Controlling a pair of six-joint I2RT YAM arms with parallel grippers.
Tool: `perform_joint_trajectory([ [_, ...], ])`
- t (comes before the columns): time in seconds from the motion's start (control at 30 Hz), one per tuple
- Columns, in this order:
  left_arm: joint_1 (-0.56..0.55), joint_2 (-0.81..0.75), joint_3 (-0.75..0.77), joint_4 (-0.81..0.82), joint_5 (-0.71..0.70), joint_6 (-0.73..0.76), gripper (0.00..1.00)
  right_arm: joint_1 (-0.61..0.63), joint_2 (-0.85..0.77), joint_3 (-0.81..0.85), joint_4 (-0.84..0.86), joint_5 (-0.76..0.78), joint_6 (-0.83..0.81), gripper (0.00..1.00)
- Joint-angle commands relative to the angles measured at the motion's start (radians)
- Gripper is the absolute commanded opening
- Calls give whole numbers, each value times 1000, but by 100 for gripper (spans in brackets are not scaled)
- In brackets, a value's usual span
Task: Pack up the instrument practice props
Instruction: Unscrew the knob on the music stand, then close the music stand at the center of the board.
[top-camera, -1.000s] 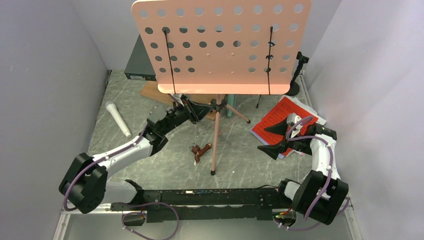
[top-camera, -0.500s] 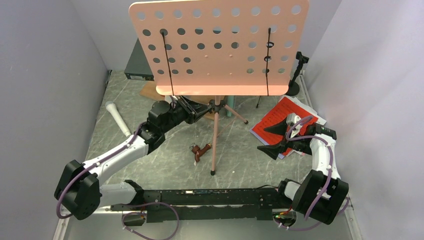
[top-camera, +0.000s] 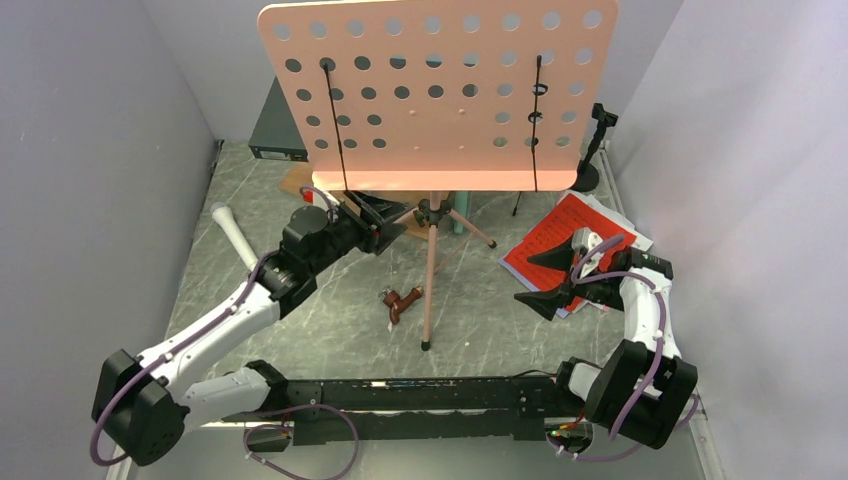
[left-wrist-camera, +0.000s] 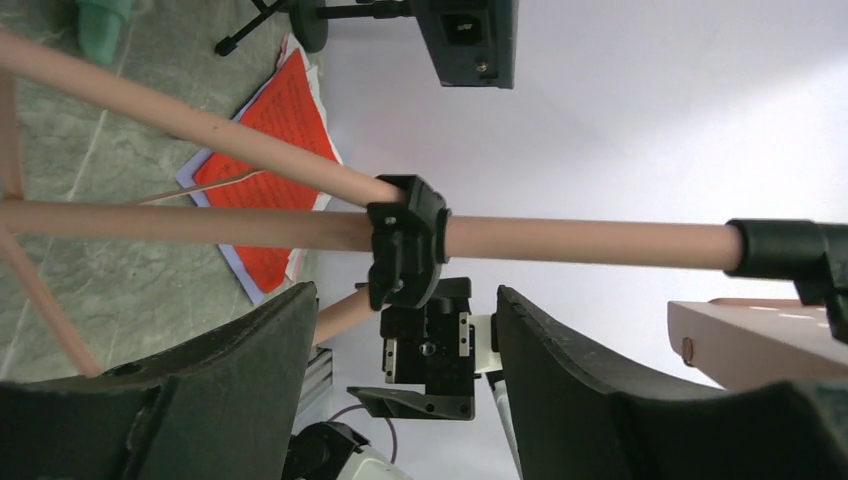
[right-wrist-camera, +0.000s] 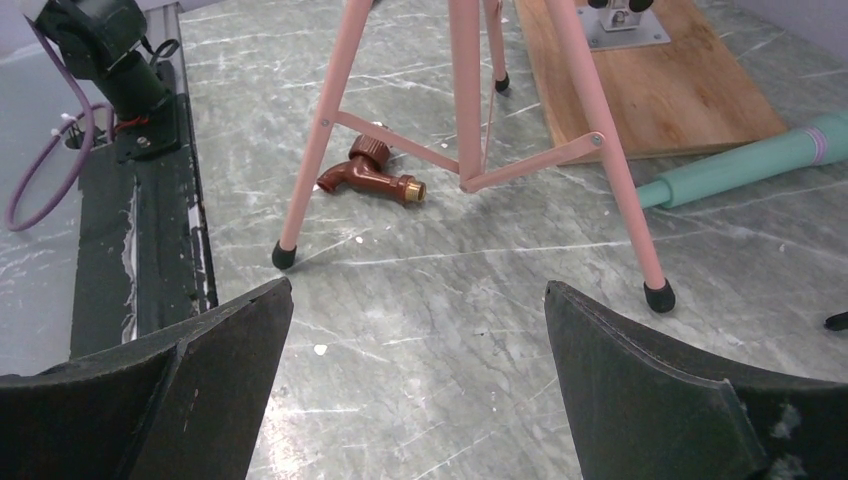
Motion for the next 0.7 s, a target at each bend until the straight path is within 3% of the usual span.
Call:
perform_joint_trajectory([
  [0.0,-2,-79,-68,-24,-53,38,72,8,9,21,-84,-4,-176,100],
  [0.1,-2,-144,-155,-20,-70,71,83,10,25,30,-110,5,-250,100],
  [0.2,-1,-222,-283,86,-52,149,99,18,64,48,-90,28,-288,100],
  [0.4,0,-367,-542,450,67,393,99,52,186,152,-91,46,-407,100],
  [0.5,0,-398,-561,458,161,549,99,87,255,223,-58,39,-396,100],
  [0.6,-4,-391,-497,321,234,694,99,134,308,306,48,64,-256,100],
  [0.67,-13,-379,-471,280,234,774,98,165,314,322,216,121,-1,100],
])
